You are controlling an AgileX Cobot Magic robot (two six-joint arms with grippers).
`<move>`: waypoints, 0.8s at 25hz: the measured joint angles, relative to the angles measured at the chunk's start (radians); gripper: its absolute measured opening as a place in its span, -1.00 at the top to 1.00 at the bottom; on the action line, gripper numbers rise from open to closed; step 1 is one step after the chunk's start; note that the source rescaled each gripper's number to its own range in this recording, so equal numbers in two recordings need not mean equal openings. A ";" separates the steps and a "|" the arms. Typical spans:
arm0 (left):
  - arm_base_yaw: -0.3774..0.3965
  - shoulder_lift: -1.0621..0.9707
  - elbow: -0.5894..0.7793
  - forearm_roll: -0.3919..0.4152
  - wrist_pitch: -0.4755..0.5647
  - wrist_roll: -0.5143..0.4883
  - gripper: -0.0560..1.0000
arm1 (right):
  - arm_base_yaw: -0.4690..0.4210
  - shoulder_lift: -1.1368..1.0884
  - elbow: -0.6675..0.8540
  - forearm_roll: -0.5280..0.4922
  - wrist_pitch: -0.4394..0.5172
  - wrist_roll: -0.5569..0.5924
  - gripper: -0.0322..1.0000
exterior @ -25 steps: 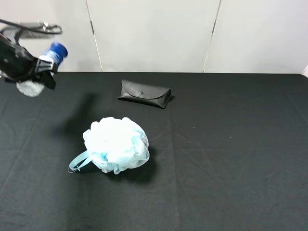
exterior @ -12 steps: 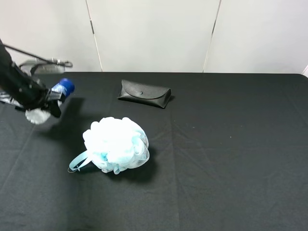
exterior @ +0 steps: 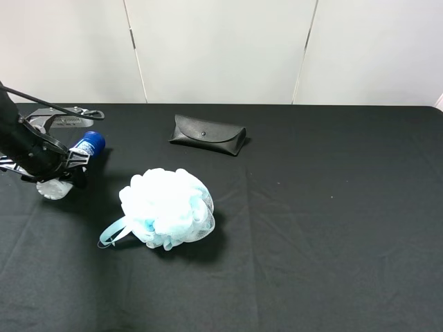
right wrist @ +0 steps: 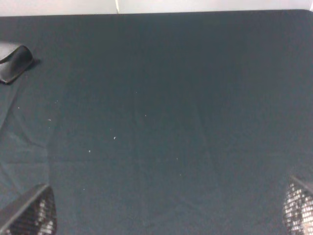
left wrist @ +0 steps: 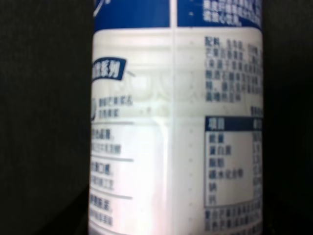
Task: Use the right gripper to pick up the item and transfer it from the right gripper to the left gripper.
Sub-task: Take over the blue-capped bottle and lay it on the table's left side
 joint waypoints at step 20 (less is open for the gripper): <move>0.000 0.000 0.000 -0.009 -0.030 0.038 -0.97 | 0.000 0.000 0.000 0.000 0.000 0.000 -1.00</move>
